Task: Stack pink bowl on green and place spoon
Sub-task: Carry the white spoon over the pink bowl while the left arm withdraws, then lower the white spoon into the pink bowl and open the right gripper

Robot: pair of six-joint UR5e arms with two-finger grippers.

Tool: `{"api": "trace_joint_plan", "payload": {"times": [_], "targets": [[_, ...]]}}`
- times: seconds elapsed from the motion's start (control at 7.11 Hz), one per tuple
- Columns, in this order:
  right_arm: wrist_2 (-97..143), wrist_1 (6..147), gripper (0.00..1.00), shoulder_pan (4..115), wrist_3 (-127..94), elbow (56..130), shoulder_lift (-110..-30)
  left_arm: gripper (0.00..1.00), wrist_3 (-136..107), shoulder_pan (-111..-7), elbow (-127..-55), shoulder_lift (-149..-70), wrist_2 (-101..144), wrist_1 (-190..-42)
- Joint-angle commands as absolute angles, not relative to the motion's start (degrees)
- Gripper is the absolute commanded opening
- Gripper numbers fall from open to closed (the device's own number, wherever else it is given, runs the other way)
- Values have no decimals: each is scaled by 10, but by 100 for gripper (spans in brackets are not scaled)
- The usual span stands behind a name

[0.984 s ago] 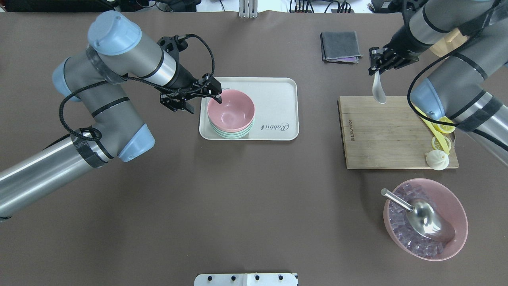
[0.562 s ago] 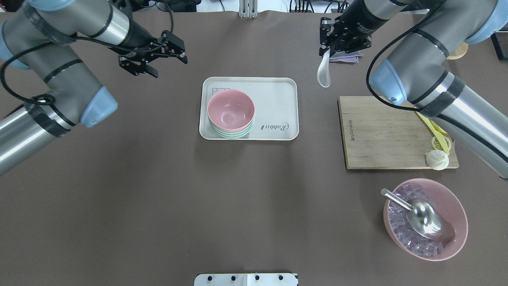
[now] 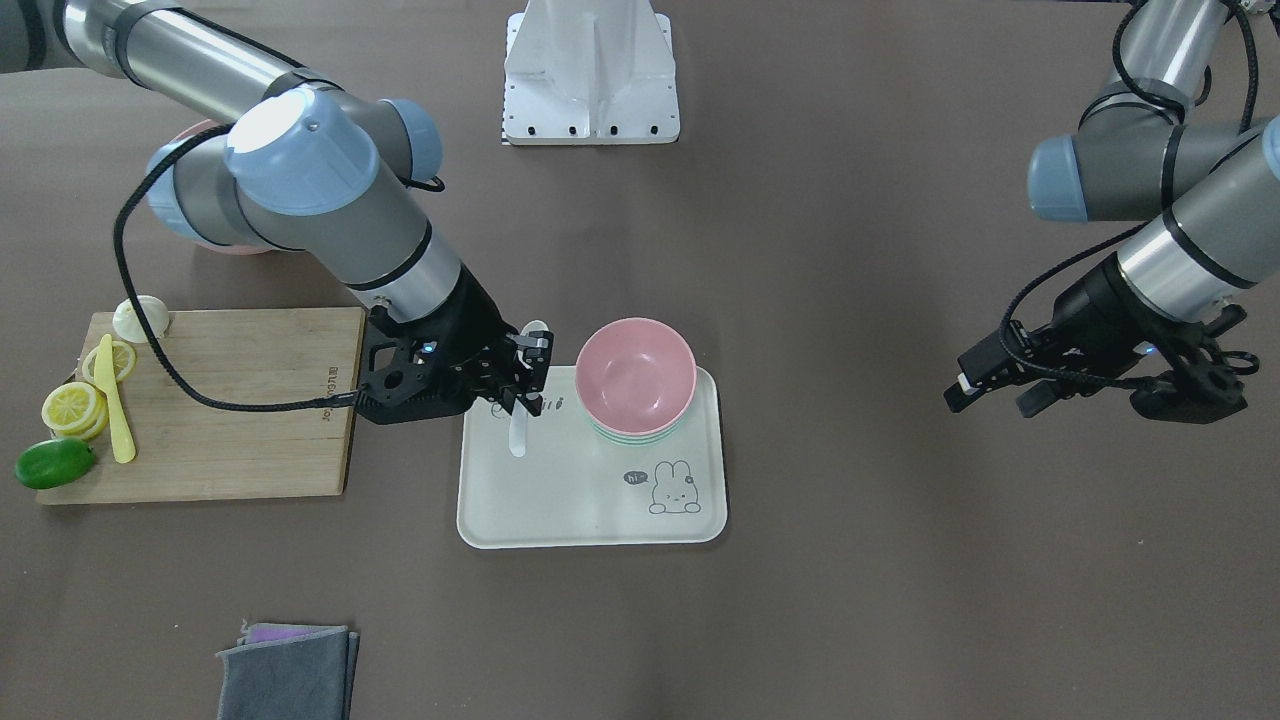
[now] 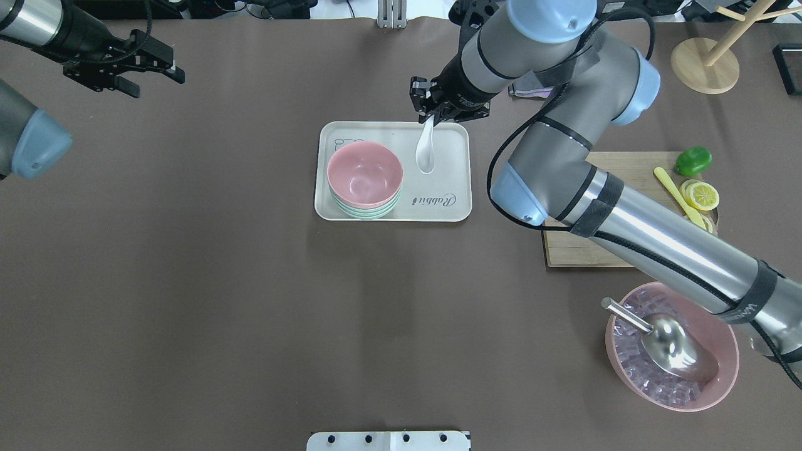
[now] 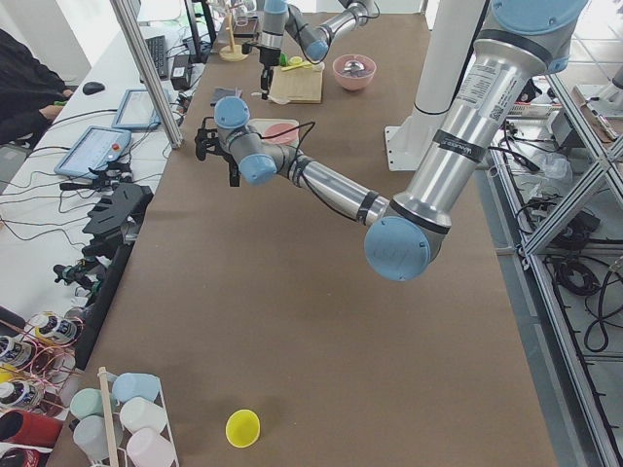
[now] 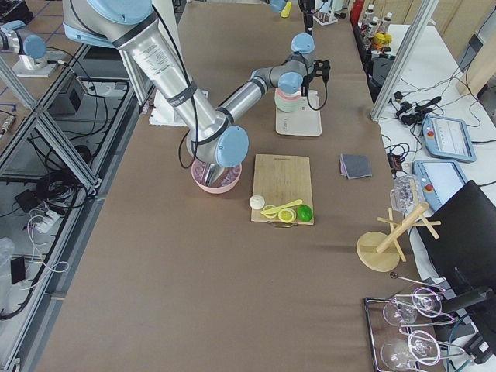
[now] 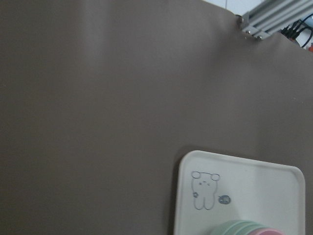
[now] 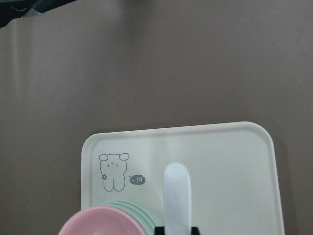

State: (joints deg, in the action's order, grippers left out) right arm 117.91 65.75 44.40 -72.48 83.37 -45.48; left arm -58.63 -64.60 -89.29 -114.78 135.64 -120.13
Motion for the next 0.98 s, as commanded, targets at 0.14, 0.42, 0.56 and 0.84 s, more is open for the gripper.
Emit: {"api": "trace_joint_plan", "payload": {"times": [0.14,0.42,0.56,0.84], "targets": [[1144,646,0,406,-729,802,-412,98,-578,-647,-884,-1137,1355,-1208],[1116,622,0,390,-730,767,-389,98,-577,-647,-877,-1137,1355,-1209],[1116,613,0,388,-730,761,-389,98,-577,-647,-877,-1138,1355,-1209],[1116,610,93,388,-722,760,-390,98,-577,-646,-877,-1138,1355,-1209]]}}
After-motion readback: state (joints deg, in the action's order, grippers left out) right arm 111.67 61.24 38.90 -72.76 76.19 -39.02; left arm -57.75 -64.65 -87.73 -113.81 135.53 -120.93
